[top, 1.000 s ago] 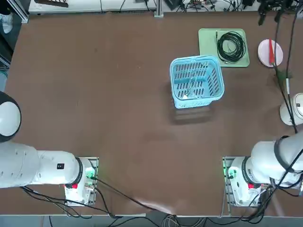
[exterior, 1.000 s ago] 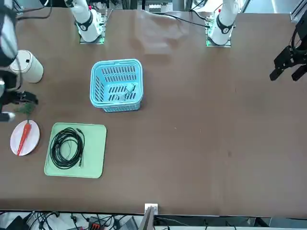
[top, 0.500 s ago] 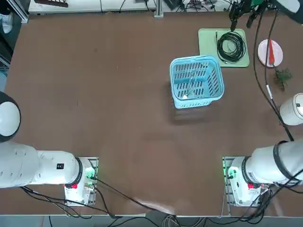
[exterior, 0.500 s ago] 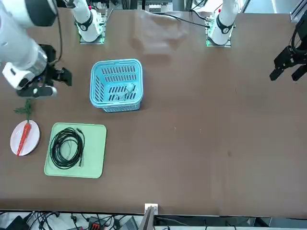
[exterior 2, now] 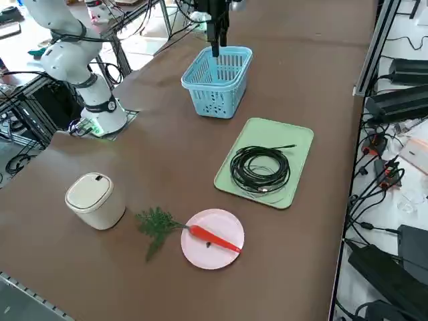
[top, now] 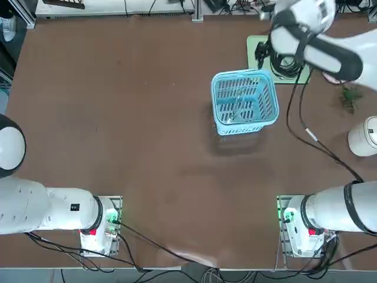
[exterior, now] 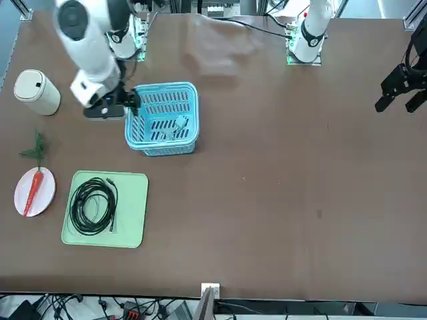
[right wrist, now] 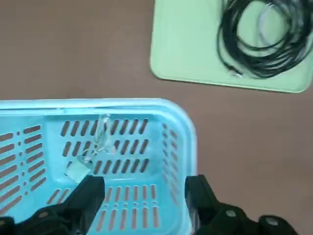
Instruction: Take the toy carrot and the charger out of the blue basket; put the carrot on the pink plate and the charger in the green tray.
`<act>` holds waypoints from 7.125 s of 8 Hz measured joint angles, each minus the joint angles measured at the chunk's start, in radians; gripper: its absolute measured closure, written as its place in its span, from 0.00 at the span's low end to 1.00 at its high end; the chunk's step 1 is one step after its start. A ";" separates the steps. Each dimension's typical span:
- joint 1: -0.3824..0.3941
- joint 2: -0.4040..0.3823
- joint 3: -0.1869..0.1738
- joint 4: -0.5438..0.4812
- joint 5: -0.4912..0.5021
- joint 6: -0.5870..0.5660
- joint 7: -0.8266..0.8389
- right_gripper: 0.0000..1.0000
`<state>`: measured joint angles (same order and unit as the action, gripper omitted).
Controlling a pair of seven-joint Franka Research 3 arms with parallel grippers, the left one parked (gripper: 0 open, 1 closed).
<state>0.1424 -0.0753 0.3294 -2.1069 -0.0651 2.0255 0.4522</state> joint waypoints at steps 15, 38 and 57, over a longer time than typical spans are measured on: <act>0.065 0.321 -0.012 -0.129 -0.003 0.486 0.051 0.00; 0.073 0.087 -0.016 -0.085 -0.025 0.093 0.054 0.99; -0.190 0.391 -0.058 0.584 -0.045 -0.227 -0.305 0.99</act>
<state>-0.0471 0.3159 0.2709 -1.5233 -0.1097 1.7985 0.1475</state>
